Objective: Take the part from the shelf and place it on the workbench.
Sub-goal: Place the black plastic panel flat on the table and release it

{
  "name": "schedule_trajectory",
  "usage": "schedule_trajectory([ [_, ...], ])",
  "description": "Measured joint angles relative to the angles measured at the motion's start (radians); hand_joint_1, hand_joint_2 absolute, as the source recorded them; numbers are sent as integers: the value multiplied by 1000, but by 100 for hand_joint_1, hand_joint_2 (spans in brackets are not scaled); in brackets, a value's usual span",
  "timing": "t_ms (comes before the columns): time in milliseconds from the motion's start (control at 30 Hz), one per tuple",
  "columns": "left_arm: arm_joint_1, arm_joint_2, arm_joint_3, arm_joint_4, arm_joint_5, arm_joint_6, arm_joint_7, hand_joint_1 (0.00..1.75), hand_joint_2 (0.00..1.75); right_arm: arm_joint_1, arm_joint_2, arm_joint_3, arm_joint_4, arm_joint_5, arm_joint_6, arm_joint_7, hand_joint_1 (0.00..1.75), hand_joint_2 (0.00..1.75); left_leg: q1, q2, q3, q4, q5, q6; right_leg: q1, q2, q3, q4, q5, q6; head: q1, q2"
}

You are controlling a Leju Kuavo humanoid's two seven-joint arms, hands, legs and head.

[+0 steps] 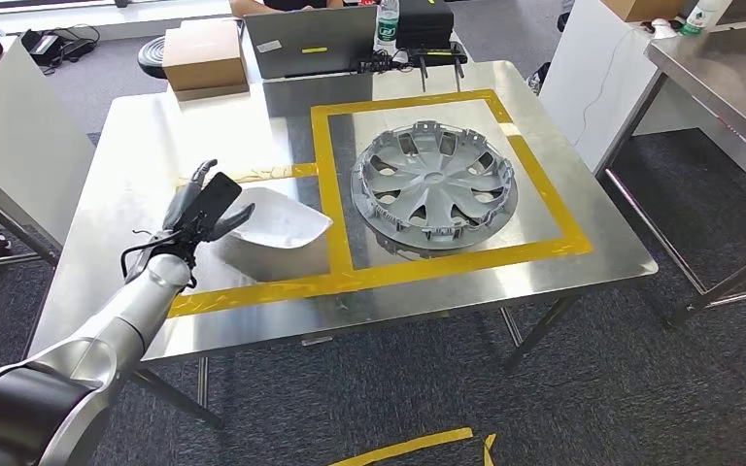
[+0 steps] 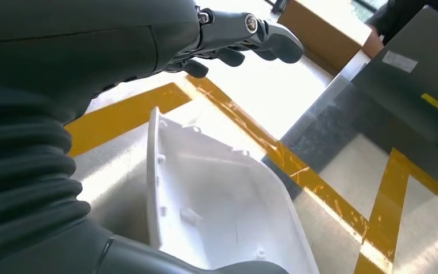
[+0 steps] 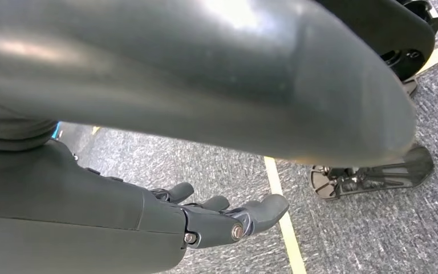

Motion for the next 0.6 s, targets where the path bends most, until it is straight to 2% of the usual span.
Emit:
schedule_trajectory([
  [167,-6,-5,-3,-31,-91,113,-67,0,0,-1,1,1,0,0,-13,3,0,0,0,0,0,0,0,0,0,0,0,0,0,0,0,0],
  [333,-10,-26,-56,-117,-286,255,-76,0,0,-1,2,2,0,1,-17,3,0,0,-2,-2,0,1,0,1,-2,-3,1,-1,0,1,0,0],
  [600,85,-41,-112,-378,-385,230,-37,0,0,0,11,3,0,3,-10,-18,0,0,-10,-3,0,4,-5,8,-10,-3,3,-1,-2,9,0,0],
])
